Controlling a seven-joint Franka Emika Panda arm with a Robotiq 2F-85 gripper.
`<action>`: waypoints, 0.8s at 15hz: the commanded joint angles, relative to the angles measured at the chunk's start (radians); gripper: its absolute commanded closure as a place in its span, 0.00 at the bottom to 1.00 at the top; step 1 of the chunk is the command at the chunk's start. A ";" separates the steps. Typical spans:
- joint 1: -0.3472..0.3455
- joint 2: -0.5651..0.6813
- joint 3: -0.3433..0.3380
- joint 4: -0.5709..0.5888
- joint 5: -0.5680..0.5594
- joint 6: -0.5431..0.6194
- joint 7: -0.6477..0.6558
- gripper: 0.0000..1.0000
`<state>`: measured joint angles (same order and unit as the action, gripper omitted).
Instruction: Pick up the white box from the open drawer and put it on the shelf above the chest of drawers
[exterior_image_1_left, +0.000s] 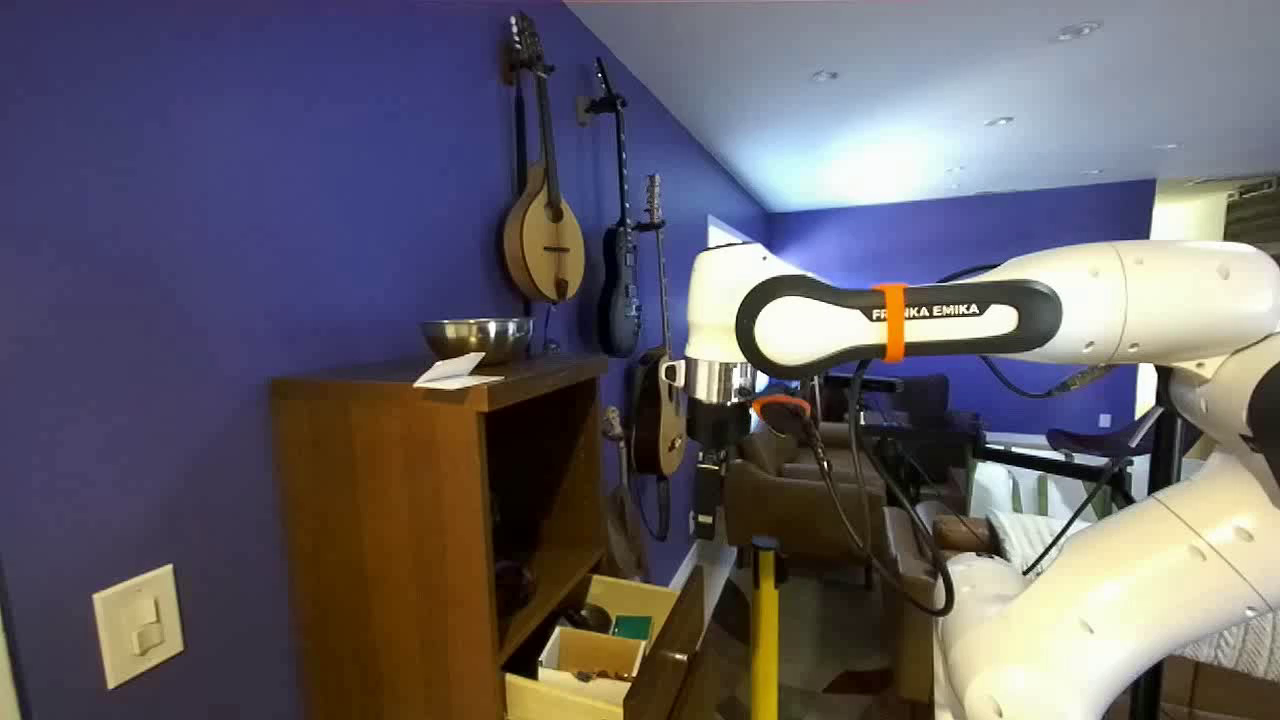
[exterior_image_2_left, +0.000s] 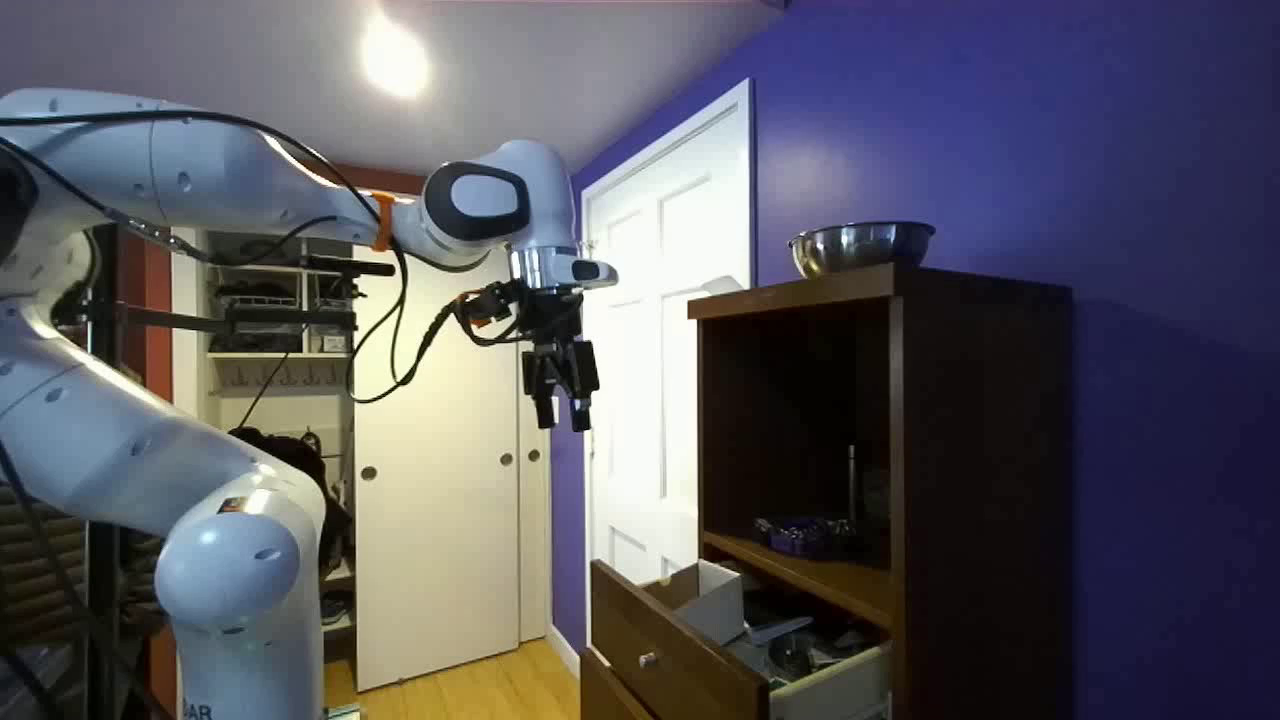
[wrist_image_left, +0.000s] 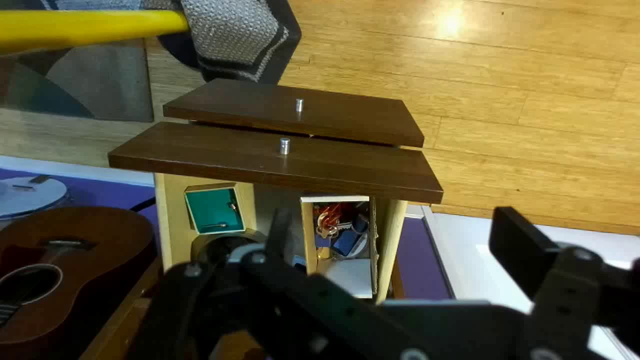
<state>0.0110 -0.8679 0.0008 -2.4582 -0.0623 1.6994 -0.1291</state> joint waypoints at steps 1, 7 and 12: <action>0.011 0.001 -0.007 0.002 -0.006 -0.002 0.007 0.00; 0.010 0.022 -0.009 -0.004 0.001 0.032 0.016 0.00; 0.022 0.198 -0.011 0.019 0.042 0.220 0.032 0.00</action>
<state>0.0149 -0.8003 -0.0037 -2.4688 -0.0467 1.8306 -0.1170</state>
